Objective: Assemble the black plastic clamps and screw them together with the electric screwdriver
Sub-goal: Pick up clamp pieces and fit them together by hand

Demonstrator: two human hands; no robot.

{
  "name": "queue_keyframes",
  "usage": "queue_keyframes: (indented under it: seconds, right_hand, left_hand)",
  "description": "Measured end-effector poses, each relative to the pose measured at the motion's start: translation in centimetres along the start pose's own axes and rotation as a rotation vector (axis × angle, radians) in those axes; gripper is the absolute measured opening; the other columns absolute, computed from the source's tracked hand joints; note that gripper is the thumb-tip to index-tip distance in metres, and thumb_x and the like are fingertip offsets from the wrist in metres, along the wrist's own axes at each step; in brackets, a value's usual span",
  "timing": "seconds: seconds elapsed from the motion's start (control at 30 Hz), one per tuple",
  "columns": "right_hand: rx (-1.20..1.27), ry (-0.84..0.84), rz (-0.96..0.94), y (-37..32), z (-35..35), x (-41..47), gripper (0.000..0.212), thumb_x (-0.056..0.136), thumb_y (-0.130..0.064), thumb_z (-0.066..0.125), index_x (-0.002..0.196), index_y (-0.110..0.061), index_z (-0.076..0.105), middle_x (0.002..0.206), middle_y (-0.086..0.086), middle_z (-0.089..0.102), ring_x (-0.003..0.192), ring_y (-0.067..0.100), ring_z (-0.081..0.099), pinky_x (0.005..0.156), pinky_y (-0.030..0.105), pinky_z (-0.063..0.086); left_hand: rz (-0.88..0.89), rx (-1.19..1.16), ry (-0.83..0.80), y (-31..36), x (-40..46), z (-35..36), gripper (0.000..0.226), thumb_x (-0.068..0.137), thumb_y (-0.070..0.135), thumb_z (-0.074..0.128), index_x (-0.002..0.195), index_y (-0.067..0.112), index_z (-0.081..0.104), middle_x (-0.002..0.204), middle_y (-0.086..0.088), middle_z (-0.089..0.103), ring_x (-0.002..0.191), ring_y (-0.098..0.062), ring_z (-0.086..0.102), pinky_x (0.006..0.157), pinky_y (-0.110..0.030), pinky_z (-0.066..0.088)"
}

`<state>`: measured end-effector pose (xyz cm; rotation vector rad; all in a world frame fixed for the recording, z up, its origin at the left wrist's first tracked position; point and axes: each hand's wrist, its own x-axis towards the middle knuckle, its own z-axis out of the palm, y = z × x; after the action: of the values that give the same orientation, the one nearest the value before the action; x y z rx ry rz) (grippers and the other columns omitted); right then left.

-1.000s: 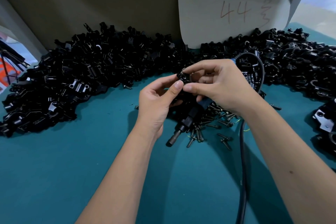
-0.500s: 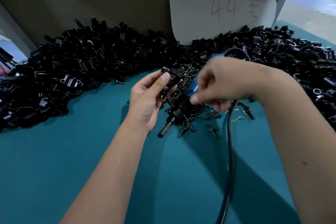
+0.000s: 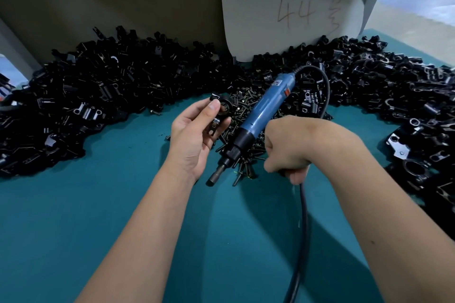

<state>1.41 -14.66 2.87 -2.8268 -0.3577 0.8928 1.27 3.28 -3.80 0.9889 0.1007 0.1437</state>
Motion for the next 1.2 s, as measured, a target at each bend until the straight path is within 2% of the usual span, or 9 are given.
queue_keyframes:
  seconds: [0.1,0.23,0.37,0.5,0.63,0.73,1.0,1.1,1.2]
  right_hand:
    - [0.004,0.0,-0.026,0.6,-0.3,-0.3,0.012,0.093,-0.012,0.066,0.094,-0.004,0.074,0.071,0.003,0.078,0.057,0.006,0.073,0.084,0.032,0.064]
    - [0.101,-0.043,-0.037,1.1,-0.6,-0.6,0.027,0.097,-0.029,0.074,0.097,-0.002,0.075,0.071,0.004,0.078,0.064,0.01,0.077,0.07,0.022,0.06]
    - [0.077,-0.069,-0.01,0.4,-0.1,-0.6,0.048,0.084,-0.05,0.083,0.092,-0.005,0.071,0.068,0.005,0.077,0.064,0.013,0.077,0.084,0.033,0.062]
    - [0.085,-0.043,-0.05,-0.6,0.8,-0.3,0.034,0.084,-0.031,0.088,0.084,-0.006,0.063,0.065,0.005,0.076,0.064,0.016,0.078,0.085,0.038,0.064]
    - [0.091,-0.065,-0.117,-0.6,0.8,-0.1,0.013,0.091,-0.016,0.081,0.083,-0.009,0.074,0.065,0.001,0.076,0.06,0.008,0.075,0.074,0.026,0.061]
    - [0.125,-0.024,-0.14,0.4,0.6,0.1,0.011,0.094,-0.009,0.075,0.083,-0.01,0.073,0.064,0.002,0.076,0.06,0.011,0.076,0.056,0.016,0.053]
    - [0.42,0.222,-0.348,2.5,-1.0,-0.3,0.008,0.1,-0.012,0.068,0.093,-0.015,0.072,0.069,0.005,0.076,0.051,0.018,0.071,0.047,0.021,0.053]
    - [0.319,0.125,-0.428,1.1,-0.8,-0.6,0.021,0.1,-0.013,0.066,0.091,-0.027,0.079,0.067,0.002,0.075,0.048,0.012,0.065,0.048,0.017,0.05]
    - [0.262,0.068,-0.455,-0.6,0.5,-0.1,0.017,0.097,-0.009,0.07,0.094,-0.022,0.08,0.067,0.003,0.075,0.053,0.015,0.07,0.054,0.024,0.058]
  left_hand:
    - [-0.007,0.005,0.001,0.0,0.0,0.0,0.007,0.076,0.016,0.08,0.083,0.016,0.083,0.092,-0.007,0.078,0.085,-0.016,0.075,0.075,-0.025,0.06]
    - [-0.011,0.009,0.008,0.0,0.0,0.0,0.007,0.078,0.016,0.08,0.084,0.017,0.083,0.093,-0.007,0.078,0.086,-0.016,0.075,0.075,-0.025,0.061]
    - [-0.007,0.022,-0.007,0.0,0.0,0.1,0.005,0.078,0.017,0.08,0.082,0.018,0.083,0.091,-0.005,0.078,0.085,-0.014,0.074,0.076,-0.025,0.06]
    - [-0.007,0.046,-0.012,0.1,-0.1,0.1,0.006,0.081,0.016,0.078,0.081,0.02,0.084,0.091,-0.004,0.078,0.086,-0.014,0.074,0.075,-0.024,0.06]
    - [-0.009,0.039,-0.01,0.1,-0.1,0.0,0.005,0.08,0.017,0.079,0.082,0.019,0.083,0.091,-0.005,0.078,0.085,-0.014,0.074,0.075,-0.024,0.06]
    - [-0.015,0.032,-0.011,0.1,-0.1,0.0,0.007,0.078,0.019,0.08,0.084,0.017,0.082,0.092,-0.005,0.078,0.085,-0.015,0.074,0.074,-0.024,0.06]
    - [-0.015,0.045,-0.043,0.0,-0.1,0.0,0.015,0.079,0.018,0.078,0.093,0.012,0.078,0.094,-0.006,0.077,0.086,-0.014,0.073,0.075,-0.023,0.059]
    - [-0.012,0.036,-0.033,-0.1,0.0,0.0,0.01,0.081,0.016,0.077,0.089,0.013,0.079,0.092,-0.006,0.077,0.085,-0.013,0.073,0.074,-0.024,0.059]
    - [-0.017,0.028,-0.021,0.0,0.0,-0.1,0.006,0.084,0.014,0.076,0.089,0.013,0.079,0.091,-0.006,0.076,0.086,-0.014,0.072,0.074,-0.024,0.059]
